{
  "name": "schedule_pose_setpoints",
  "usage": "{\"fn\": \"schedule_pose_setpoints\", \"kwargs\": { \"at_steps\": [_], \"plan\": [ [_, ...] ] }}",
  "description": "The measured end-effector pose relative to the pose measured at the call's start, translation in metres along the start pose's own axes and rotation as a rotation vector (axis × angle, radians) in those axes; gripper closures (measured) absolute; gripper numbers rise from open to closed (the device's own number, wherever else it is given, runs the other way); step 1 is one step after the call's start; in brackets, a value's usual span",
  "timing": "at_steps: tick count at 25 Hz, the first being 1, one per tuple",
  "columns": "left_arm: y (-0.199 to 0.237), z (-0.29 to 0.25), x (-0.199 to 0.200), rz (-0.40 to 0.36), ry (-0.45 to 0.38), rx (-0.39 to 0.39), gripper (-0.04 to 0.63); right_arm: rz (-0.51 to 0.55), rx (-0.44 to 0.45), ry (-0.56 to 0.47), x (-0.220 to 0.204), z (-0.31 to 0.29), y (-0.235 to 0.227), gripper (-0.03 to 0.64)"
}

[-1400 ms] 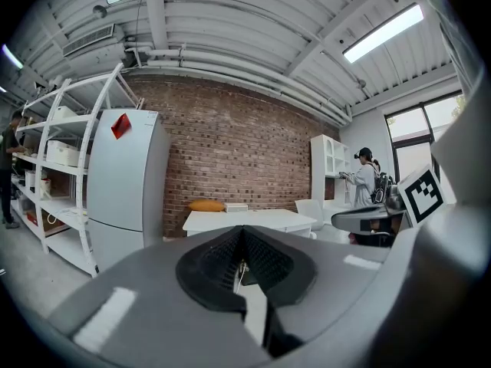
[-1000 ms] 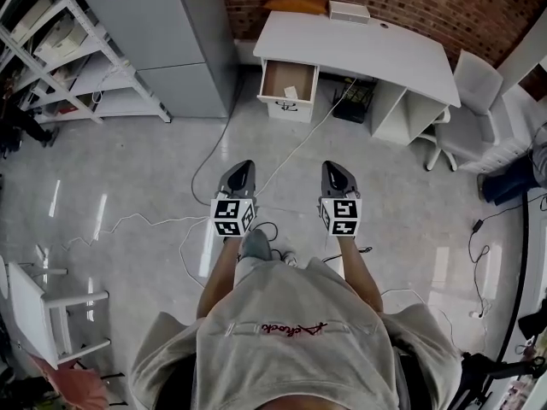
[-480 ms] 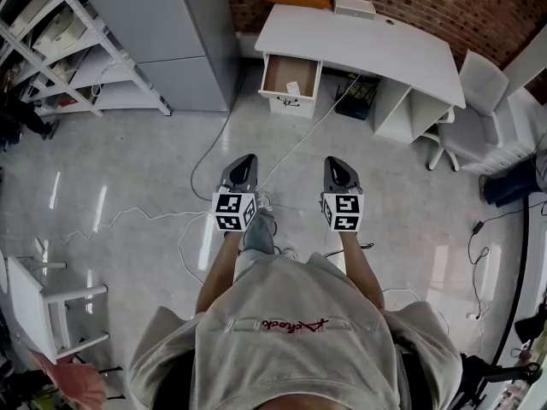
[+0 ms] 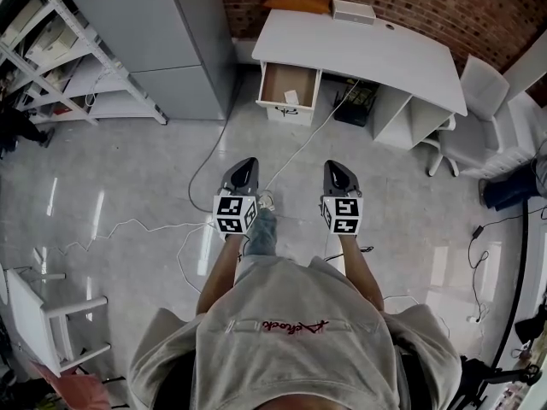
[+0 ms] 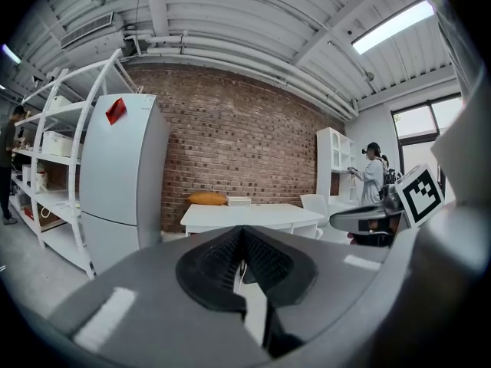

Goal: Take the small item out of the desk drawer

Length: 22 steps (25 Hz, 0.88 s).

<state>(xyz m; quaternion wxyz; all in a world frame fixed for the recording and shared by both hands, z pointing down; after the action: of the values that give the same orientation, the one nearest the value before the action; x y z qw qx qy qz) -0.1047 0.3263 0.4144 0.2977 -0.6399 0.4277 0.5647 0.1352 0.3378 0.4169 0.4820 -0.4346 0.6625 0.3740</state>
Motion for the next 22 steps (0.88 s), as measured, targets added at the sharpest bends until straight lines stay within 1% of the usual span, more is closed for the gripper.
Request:
{"fn": "schedule_pose_setpoints", "kwargs": {
  "at_steps": [9, 17, 22],
  "plan": [
    [0.056, -0.079, 0.012, 0.019, 0.010, -0.030, 0.586, 0.007, -0.020, 0.021, 0.019, -0.088, -0.016, 0.606],
    [0.119, -0.164, 0.053, 0.007, 0.004, -0.058, 0.586, 0.007, -0.044, 0.036, 0.054, -0.182, -0.036, 0.606],
    [0.161, -0.210, 0.069, 0.012, 0.006, -0.064, 0.586, 0.013, -0.052, 0.038, 0.074, -0.242, -0.043, 0.606]
  ]
}}
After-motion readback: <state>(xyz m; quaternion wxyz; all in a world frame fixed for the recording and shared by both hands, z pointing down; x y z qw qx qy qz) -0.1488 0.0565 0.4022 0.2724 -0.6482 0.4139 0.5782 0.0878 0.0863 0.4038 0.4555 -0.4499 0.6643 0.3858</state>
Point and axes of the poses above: the fingertips, and each gripper's own axes: z backward along the fingers, y to its left, x out of its top, the point moved 6 cm from there along z, backward along the fingers, and after that the axes turned 1 degree about z, right-handed, at the moved point
